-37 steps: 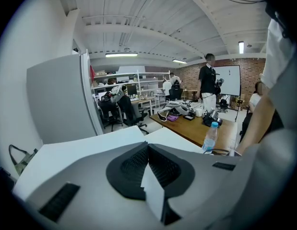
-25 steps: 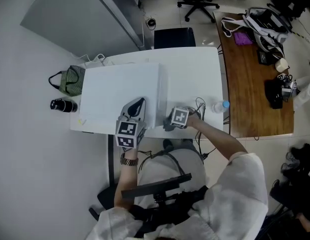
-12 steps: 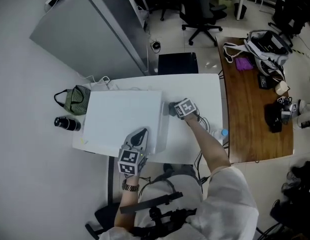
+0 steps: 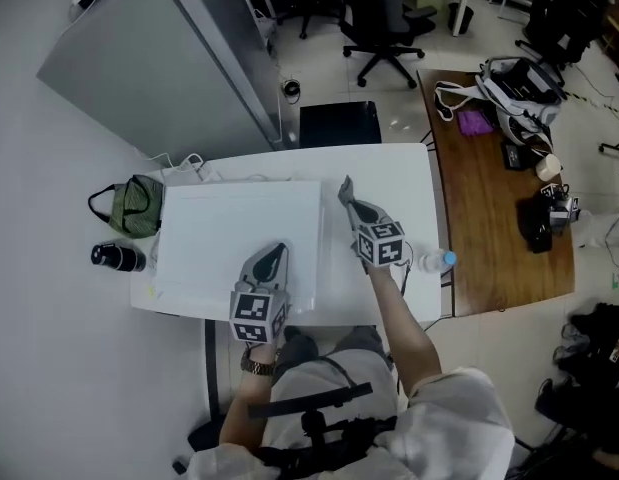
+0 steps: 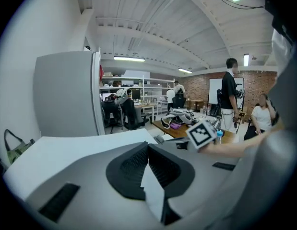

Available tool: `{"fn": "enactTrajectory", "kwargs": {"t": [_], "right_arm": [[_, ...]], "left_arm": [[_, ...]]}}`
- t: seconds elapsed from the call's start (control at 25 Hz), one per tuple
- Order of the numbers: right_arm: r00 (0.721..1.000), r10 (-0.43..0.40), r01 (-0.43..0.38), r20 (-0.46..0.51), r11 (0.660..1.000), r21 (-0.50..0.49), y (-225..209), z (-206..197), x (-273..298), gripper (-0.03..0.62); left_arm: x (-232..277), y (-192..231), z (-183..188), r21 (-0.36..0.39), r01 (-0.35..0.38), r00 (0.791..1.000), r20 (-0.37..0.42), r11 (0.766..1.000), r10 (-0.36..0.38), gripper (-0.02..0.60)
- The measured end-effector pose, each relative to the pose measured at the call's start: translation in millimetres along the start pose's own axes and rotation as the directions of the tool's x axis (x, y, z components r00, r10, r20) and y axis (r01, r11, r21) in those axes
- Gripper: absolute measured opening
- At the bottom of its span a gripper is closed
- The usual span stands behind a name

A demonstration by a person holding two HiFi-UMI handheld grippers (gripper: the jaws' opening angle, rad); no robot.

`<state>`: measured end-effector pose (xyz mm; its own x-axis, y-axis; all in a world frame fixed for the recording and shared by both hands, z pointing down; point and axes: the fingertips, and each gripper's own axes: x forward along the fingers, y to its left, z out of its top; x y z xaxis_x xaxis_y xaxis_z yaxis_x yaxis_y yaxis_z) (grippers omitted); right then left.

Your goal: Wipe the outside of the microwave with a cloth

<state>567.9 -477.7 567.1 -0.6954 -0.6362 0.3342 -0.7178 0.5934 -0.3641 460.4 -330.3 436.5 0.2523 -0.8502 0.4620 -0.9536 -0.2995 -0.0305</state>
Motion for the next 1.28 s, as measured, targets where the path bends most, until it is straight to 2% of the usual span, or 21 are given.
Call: {"fn": "enactTrajectory", "kwargs": {"t": [0.12, 0.2, 0.32, 0.36, 0.48, 0.56, 0.68, 0.8, 0.88, 1.04, 1.2, 1.28], "right_arm": [[0.992, -0.041, 0.039, 0.123, 0.999, 0.022, 73.6, 18.0, -45.8, 0.005], [0.979, -0.103, 0.101, 0.175, 0.995, 0.020, 121.4, 20.7, -69.1, 0.005], [0.936, -0.268, 0.283, 0.230, 0.959, -0.033, 158.5, 28.1, -111.0, 0.005], [0.919, -0.304, 0.323, 0.251, 0.946, -0.037, 182.6, 25.9, -111.3, 0.005], [0.893, -0.338, 0.360, 0.298, 0.933, -0.021, 284.4, 11.4, -76.9, 0.005], [0.882, -0.369, 0.394, 0.293, 0.919, -0.029, 333.0, 2.5, -70.6, 0.005], [0.892, -0.372, 0.398, 0.258, 0.916, -0.054, 390.8, -15.4, -59.6, 0.005], [0.898, -0.361, 0.392, 0.250, 0.916, -0.085, 441.2, -22.2, -67.2, 0.006], [0.898, -0.356, 0.388, 0.257, 0.918, -0.084, 468.5, -22.7, -84.5, 0.005], [0.903, -0.320, 0.360, 0.288, 0.928, -0.097, 506.3, -22.9, -104.0, 0.005], [0.901, -0.283, 0.333, 0.328, 0.937, -0.106, 527.7, -4.6, -101.5, 0.006], [0.896, -0.279, 0.331, 0.345, 0.938, -0.101, 529.8, 4.8, -103.4, 0.005]], "left_arm": [[-11.2, 31.2, 4.2, 0.011, 0.063, 0.997, 0.054, 0.998, -0.063, 0.023], [-28.5, 51.7, -0.7, 0.022, 0.135, 0.987, 0.084, 0.991, -0.137, 0.023], [-49.7, 60.5, -4.5, 0.017, 0.283, 0.945, 0.166, 0.959, -0.282, 0.023], [-65.2, 78.8, -12.3, 0.022, 0.302, 0.937, 0.176, 0.953, -0.301, 0.023], [-125.7, 163.0, -47.3, 0.028, 0.296, 0.944, 0.143, 0.955, -0.297, 0.023], [-152.7, 184.2, -62.6, 0.018, 0.336, 0.932, 0.136, 0.942, -0.335, 0.023], [-180.7, 198.5, -83.2, 0.013, 0.387, 0.911, 0.148, 0.922, -0.384, 0.023], [-209.4, 192.6, -90.4, 0.115, 0.435, 0.881, 0.151, 0.893, -0.449, 0.023], [-233.3, 184.1, -80.7, 0.163, 0.449, 0.867, 0.158, 0.879, -0.472, 0.023], [-279.3, 183.1, -53.9, 0.176, 0.405, 0.871, 0.223, 0.897, -0.437, 0.023], [-294.7, 203.3, -52.7, 0.105, 0.365, 0.895, 0.233, 0.925, -0.379, 0.023], [-295.6, 203.7, -51.4, 0.091, 0.366, 0.897, 0.230, 0.926, -0.377, 0.023]]}}
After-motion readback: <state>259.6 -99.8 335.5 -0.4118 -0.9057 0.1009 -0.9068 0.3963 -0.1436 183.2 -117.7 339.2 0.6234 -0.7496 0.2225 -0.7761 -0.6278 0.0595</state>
